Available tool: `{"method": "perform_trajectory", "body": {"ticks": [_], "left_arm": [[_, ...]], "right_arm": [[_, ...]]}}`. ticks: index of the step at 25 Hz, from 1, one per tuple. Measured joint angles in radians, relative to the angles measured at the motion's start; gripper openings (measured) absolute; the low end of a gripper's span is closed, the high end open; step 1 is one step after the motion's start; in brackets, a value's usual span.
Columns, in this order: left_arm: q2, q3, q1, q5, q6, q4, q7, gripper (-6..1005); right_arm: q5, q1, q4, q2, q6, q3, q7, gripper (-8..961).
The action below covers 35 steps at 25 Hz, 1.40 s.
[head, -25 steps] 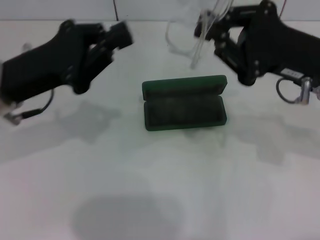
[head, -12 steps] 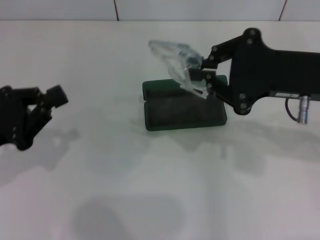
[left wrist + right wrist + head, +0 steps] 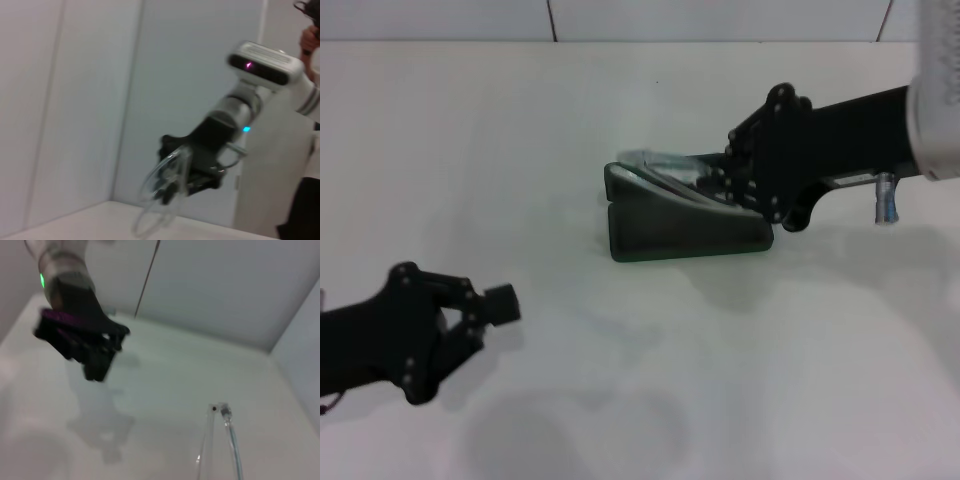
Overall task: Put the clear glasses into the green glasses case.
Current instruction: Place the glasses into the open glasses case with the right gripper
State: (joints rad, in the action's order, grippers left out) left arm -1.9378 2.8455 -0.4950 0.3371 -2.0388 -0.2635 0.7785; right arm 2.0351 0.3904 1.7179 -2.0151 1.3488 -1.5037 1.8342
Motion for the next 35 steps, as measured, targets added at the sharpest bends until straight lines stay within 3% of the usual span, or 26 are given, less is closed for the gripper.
{"method": "perform_trajectory", "body": {"ticks": [8,19,27,35], "left_arm": [[-0.018,0.000,-0.002,-0.043,0.000,0.060,-0.062,45],[-0.037,-0.001,-0.019,-0.035,0.003,0.061,-0.070,45],[-0.039,-0.002,-0.052,0.000,0.005,0.061,0.010,45],[-0.032,-0.003,-0.069,0.021,0.004,0.061,0.062,45]], "right_arm": [[0.241,0.190,-0.025,-0.002,0.150,-0.058,0.290,86],[0.436,0.292,-0.110,-0.011,0.117,-0.171,0.333,86],[0.483,0.383,-0.191,-0.013,0.081,-0.229,0.373,87],[0.565,0.425,-0.257,-0.013,-0.001,-0.378,0.469,87]]}}
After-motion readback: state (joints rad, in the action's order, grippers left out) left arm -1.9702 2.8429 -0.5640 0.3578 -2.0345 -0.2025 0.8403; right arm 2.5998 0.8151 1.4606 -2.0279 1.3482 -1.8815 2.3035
